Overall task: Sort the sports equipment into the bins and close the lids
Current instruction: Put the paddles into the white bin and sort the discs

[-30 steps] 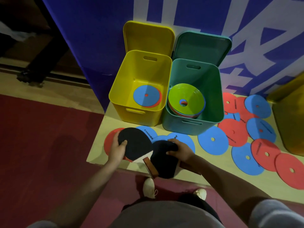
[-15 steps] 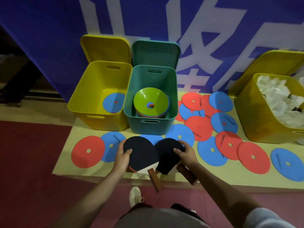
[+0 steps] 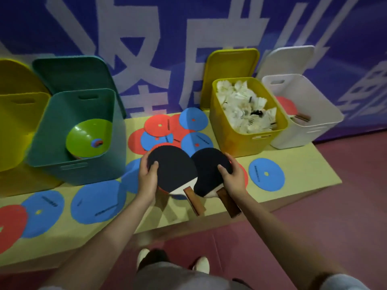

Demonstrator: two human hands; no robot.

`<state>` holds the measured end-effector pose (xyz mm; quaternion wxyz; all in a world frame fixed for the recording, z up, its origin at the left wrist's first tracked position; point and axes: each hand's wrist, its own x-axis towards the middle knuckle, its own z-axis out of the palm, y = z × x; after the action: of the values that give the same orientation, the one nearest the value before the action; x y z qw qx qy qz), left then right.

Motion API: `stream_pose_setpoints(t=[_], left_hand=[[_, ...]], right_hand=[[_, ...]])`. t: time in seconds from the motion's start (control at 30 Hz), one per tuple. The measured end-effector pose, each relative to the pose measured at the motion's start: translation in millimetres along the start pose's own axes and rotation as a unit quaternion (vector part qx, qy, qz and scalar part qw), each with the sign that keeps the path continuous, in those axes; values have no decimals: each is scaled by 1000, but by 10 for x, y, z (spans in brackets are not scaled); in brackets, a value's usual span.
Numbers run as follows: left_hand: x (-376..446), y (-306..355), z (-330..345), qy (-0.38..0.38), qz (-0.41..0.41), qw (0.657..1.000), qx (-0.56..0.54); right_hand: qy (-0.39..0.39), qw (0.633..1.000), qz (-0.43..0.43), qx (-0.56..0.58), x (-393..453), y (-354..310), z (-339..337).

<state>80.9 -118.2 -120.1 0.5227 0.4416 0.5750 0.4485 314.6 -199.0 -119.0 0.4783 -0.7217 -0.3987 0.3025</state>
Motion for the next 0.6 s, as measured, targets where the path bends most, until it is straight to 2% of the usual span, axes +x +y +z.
stream_pose_setpoints(t=[0.1,0.3,0.6], left_hand=[[101,281,361,-20,22,999,-36],[471,896,984,-42,75,993,-75],[743,1206,1793,-103,49,986,-125]], right_hand=[[6,998,-48,27,172,-175,-264],[92,990,-97,50,728,-508,-585],[202,972,-86,88,1436,-560,-1263]])
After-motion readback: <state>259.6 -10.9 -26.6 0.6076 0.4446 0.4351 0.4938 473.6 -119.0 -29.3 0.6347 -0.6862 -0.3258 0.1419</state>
